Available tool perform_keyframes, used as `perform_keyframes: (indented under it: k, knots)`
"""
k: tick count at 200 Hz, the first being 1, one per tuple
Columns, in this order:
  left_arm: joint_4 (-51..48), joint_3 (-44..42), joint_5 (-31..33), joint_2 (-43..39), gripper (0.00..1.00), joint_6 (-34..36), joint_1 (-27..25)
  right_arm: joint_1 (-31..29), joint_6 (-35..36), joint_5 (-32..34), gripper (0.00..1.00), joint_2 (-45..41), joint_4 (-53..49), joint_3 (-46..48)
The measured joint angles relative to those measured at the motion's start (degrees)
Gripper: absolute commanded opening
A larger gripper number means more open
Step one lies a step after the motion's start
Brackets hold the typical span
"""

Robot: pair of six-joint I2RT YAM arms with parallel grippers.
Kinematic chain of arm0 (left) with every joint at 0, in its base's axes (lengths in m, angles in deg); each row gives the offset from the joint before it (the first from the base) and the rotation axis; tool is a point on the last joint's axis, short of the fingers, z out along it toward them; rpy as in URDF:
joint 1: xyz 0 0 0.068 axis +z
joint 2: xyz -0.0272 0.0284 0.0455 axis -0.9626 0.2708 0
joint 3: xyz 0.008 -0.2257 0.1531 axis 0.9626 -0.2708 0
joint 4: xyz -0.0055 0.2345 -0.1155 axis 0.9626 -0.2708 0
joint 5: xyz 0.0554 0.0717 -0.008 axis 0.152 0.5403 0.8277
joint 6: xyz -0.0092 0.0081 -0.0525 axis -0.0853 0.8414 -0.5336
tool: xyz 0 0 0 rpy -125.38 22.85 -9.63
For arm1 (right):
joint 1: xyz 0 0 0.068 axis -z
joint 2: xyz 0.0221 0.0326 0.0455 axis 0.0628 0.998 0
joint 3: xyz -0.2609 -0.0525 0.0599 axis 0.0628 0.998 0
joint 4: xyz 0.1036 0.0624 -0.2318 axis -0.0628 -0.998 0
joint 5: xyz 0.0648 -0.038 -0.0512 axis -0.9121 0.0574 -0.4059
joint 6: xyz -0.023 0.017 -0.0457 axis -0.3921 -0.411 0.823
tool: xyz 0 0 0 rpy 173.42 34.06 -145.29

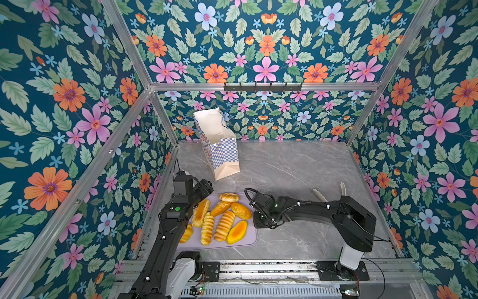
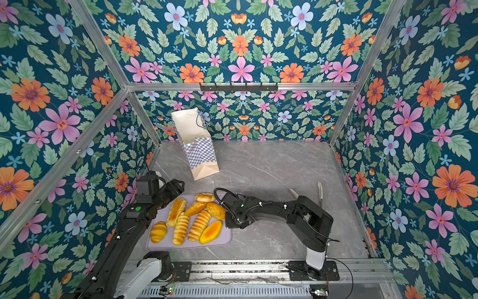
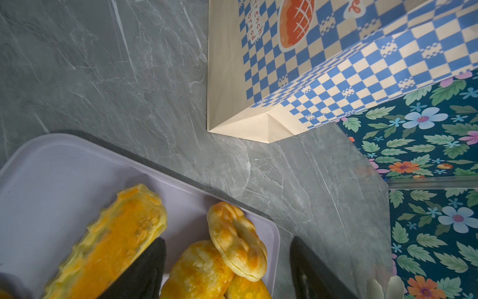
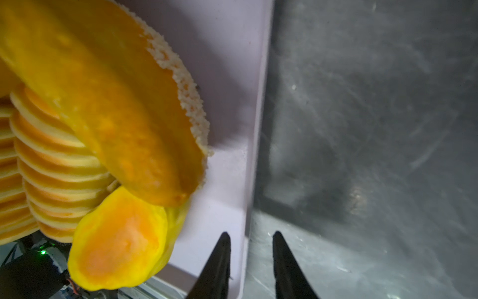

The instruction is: Place the fake bread into the paper bag

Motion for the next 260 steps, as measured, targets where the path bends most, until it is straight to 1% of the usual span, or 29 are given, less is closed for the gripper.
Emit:
perform_keyframes:
  k: [44,82,93,112,127,183,204,221,251,260]
  knots:
    - [-0.6,-0.1,1.4,-0.9,0.78,0.0,0.0,-1.2,-0.4,1.9,0.26,1.0,-0.7,-1.0]
    - [-1.2,0.1,2.6,-1.4,0.78,0.0,0.1,-1.6,-0.6,3.5,0.23,1.8,-0.9,-1.4]
    - [-1.3,0.3,2.8,-1.5,0.78,0.0,0.1,-1.6,-0.7,3.9,0.22,1.9,-1.0,-1.4]
    - [-1.4,0.4,3.2,-1.8,0.78,0.0,0.1,-1.6,-0.8,4.4,0.17,1.9,-0.8,-1.1]
    - [-1.4,0.5,3.4,-1.9,0.78,0.0,0.1,-1.6,-0.9,4.5,0.15,2.0,-0.3,-1.0]
    - [-1.4,0.9,4.0,-1.9,0.78,0.0,0.1,-1.7,-1.9,4.5,0.15,2.5,2.0,0.2]
    - [-1.4,0.9,4.0,-1.7,0.78,0.0,0.2,-1.7,-2.3,4.5,0.10,2.5,2.8,0.6]
    - [-1.5,1.0,4.0,-1.6,0.79,0.0,0.2,-1.7,-2.7,4.8,0.08,1.9,3.3,1.2]
    - [-1.9,1.6,4.0,-1.6,0.78,0.0,0.2,-0.9,-3.0,6.8,0.00,0.0,1.5,2.8]
    - [-2.0,1.7,4.0,-1.6,0.78,0.0,0.2,-0.4,-2.9,7.1,0.00,-0.7,1.0,3.4]
